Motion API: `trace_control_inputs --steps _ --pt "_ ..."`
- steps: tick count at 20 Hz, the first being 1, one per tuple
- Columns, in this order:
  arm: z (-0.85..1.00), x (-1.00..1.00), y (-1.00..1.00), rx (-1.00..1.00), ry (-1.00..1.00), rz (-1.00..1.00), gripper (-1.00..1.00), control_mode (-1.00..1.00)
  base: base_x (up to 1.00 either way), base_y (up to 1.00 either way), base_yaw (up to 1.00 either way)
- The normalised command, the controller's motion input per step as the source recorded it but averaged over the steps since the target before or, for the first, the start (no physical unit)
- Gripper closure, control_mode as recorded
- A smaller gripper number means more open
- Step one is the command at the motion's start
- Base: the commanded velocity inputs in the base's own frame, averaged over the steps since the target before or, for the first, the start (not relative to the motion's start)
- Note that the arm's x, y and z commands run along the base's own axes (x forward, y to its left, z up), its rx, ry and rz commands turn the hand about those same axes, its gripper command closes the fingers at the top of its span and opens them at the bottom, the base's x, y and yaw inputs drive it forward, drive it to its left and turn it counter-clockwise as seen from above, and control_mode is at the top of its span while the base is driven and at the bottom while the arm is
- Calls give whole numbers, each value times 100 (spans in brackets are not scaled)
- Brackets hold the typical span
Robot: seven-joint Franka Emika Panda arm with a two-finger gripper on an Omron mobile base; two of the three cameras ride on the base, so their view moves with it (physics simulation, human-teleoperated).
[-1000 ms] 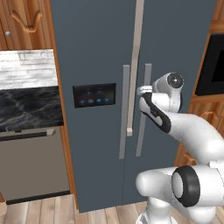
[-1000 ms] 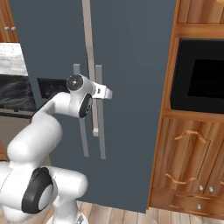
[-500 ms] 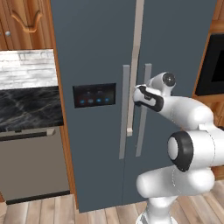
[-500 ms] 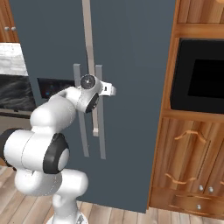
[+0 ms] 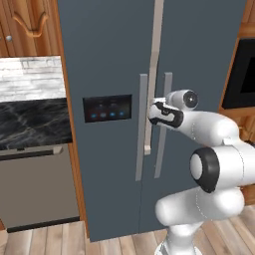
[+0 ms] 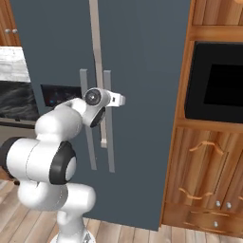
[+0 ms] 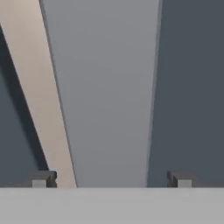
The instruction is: Retrieve the kiwi and mango from the fridge and place them into the bowl on the dining table.
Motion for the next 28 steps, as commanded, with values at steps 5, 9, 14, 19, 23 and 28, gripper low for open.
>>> trace_control_inputs --steps 5,9,14,19,23,28 --pt "17 -33 -27 0 15 -3 100 -100 0 0 0" --pt "42 -100 -82 0 17 -5 100 -100 0 0 0" --pt "39 -100 -100 0 21 -4 100 -100 0 0 0" --pt "33 -100 -100 0 22 -5 100 -100 0 0 0" --pt "21 -100 -100 0 18 -7 100 -100 0 0 0" --pt "20 -88 -92 0 9 -11 100 -100 0 0 0"
